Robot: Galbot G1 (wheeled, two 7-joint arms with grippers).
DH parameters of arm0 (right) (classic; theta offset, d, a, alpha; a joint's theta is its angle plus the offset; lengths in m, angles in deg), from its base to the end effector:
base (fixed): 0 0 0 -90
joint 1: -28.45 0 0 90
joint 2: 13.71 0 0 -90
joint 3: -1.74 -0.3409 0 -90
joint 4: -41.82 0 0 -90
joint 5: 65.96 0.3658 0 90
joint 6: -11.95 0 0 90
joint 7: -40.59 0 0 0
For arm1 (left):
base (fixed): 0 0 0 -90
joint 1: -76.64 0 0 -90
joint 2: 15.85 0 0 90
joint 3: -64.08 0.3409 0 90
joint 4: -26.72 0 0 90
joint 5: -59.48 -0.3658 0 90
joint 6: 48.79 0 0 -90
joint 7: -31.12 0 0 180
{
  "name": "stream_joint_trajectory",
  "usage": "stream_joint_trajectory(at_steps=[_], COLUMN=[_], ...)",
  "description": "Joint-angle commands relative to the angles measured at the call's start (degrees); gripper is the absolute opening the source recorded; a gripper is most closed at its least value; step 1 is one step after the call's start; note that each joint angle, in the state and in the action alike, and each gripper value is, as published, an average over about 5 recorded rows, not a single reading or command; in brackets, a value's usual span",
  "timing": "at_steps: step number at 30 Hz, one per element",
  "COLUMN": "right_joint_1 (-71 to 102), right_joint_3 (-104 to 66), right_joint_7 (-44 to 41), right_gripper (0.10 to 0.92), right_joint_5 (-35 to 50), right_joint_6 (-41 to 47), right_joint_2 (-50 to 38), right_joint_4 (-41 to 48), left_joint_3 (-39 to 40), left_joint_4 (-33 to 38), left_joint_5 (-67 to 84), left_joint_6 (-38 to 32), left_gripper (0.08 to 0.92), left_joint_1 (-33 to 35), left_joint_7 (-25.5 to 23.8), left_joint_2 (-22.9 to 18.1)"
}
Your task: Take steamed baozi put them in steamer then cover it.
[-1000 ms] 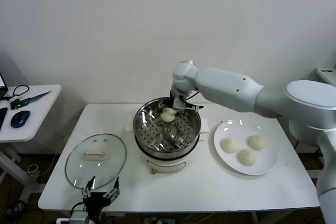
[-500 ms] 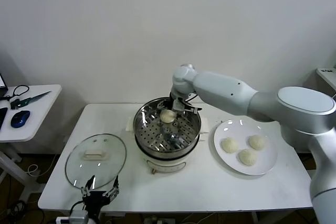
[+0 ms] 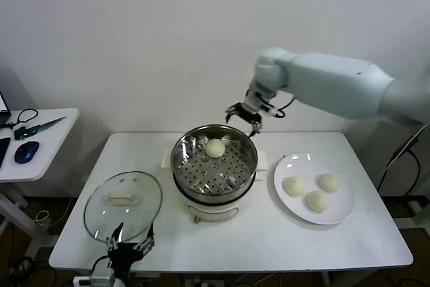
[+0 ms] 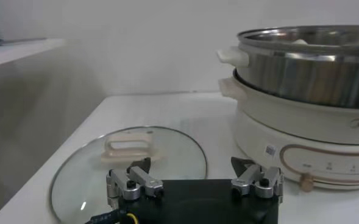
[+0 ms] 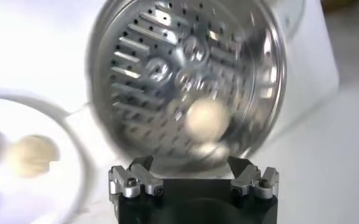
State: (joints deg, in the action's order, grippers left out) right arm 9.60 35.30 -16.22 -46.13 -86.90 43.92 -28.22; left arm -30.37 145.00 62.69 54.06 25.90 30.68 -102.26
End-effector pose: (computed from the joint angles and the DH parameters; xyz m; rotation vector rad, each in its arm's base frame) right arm 0.5789 -0.0074 -0.0032 1.6146 -1.0945 1.9107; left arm 0.1438 0.0354 -0.3315 0.0442 -2.7284 -0.0470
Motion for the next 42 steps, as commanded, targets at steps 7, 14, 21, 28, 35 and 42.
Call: stream_joint_trajectory(at_steps=[7,14,21,28,35,42], right_joint_1=[11.9,23.5,28.6,32.0,34.3,35.4], right_joint_3=[2.5,-6.3,-9.2,-11.4,-13.6,-15.0], right_joint_7=[7.3,8.1,8.3,8.4,8.8,9.1], right_gripper=[0.823,0.823,0.823,0.823,0.823,0.786], right_joint_5=[9.9,7.3,4.8,3.3,2.3,1.6], right_joint_6=[26.0,27.1,27.0,26.9,26.6,26.5], right_joint_2=[-20.5,-16.7,-12.5,-9.1,-7.0,-6.1], right_joint_4=[-5.9,-0.9,3.7,8.5,12.0,13.6], left_joint_3=[-0.3,-0.6,-0.6,-1.0,-1.1,-1.1], left_joint_4=[0.3,-0.2,-0.8,-1.3,-1.7,-1.8], left_joint_5=[0.6,0.4,0.2,0.1,0.1,0.0], left_joint_6=[-0.1,-0.1,-0.2,-0.2,-0.2,0.0], left_gripper=[0.823,0.823,0.823,0.823,0.823,0.823], left_joint_1=[-0.1,0.0,-0.1,-0.2,-0.4,-0.7], left_joint_7=[0.1,0.1,0.1,0.2,0.3,0.3], left_joint_2=[-0.4,-0.4,-0.6,-0.5,-0.5,-0.5])
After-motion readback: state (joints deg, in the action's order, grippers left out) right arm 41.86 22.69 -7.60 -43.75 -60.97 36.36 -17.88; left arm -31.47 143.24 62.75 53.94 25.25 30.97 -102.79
